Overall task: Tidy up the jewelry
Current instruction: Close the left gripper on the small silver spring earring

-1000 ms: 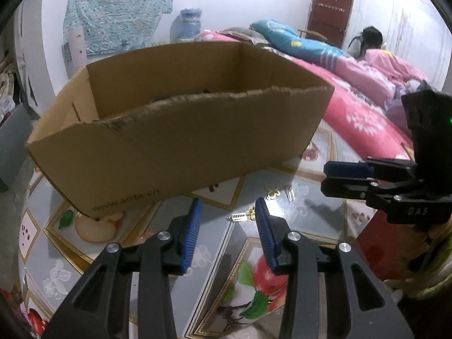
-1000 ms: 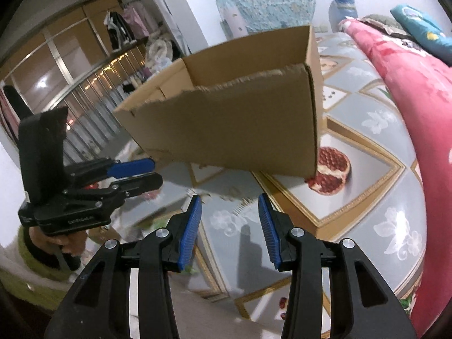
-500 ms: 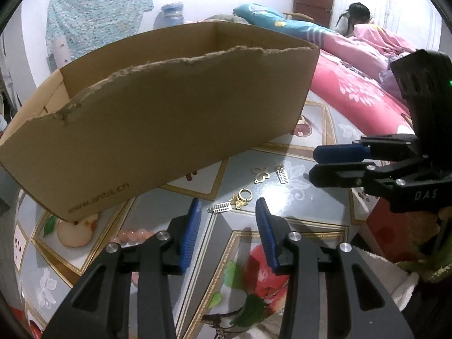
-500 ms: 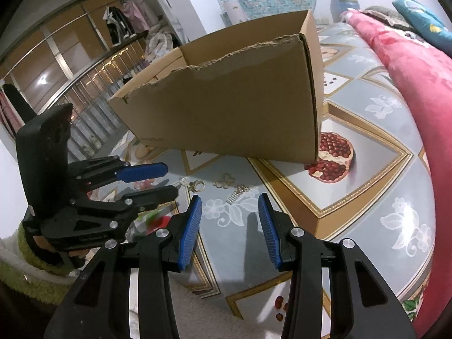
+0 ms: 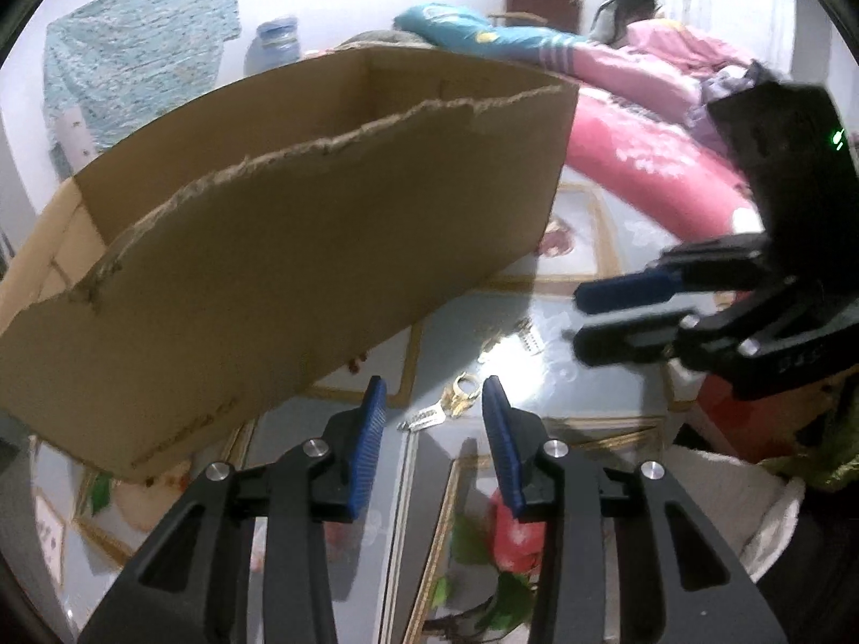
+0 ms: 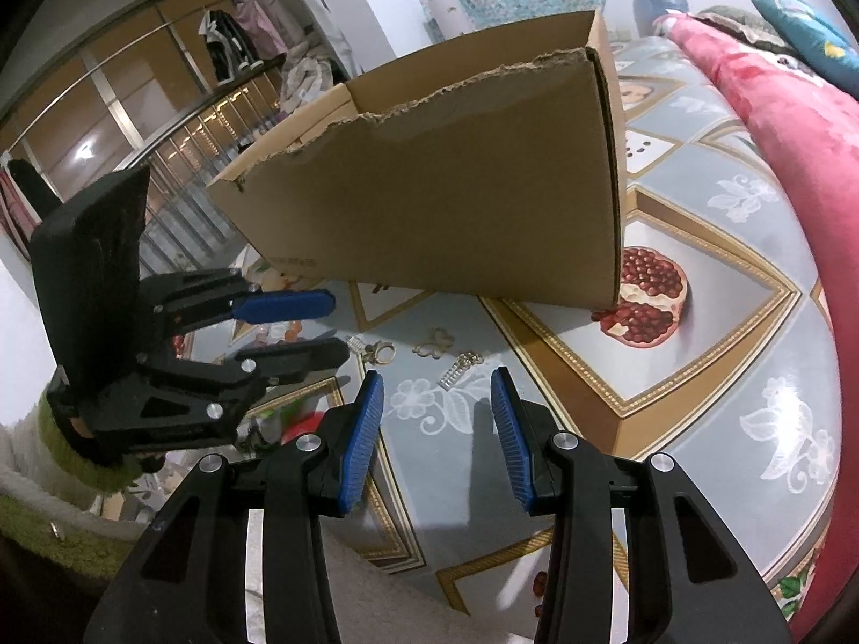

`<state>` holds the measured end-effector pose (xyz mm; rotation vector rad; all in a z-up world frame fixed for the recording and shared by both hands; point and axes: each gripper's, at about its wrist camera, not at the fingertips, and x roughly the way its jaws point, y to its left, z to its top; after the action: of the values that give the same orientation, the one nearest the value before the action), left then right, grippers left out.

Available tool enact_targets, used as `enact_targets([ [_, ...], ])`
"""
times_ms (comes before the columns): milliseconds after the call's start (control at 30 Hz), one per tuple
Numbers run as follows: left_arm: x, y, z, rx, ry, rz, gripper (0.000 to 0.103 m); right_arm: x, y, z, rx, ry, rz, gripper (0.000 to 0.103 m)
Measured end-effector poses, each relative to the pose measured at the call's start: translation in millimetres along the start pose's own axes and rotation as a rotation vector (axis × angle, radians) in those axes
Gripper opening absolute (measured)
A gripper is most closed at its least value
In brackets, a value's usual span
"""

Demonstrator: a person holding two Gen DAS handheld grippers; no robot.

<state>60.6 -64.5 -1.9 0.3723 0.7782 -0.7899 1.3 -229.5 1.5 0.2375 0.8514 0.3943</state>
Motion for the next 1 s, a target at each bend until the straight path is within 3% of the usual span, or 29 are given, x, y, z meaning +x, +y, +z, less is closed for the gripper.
enact_targets([
  [133, 9, 6, 0, -0.019, 0.017, -0.059, 0.035, 0, -2, 1, 0.006, 0.004, -0.001, 0.04],
  [200, 13, 8, -2, -0.036, 0.044, -0.084, 0.028, 0, -3, 1, 0.008, 0.005, -0.004, 0.04],
  [433, 7, 0, -10, -0.044, 0.062, -0.136, 0.026, 0, -7, 1, 0.025, 0.01, -0.002, 0.04],
  [733, -10, -9, -16, -0.033, 0.044, -0.101, 0.025, -3, -3, 1, 0.019, 0.008, 0.001, 0.04],
  [933, -3, -9, -14, 0.037, 0.061, -0.051, 0.024, -3, -1, 0, 0.015, 0.007, 0.005, 0.04],
  [1000, 2, -10, -14, 0.065, 0.081, -0.046, 0.019, -4, -1, 0, 0.015, 0.006, 0.005, 0.04],
])
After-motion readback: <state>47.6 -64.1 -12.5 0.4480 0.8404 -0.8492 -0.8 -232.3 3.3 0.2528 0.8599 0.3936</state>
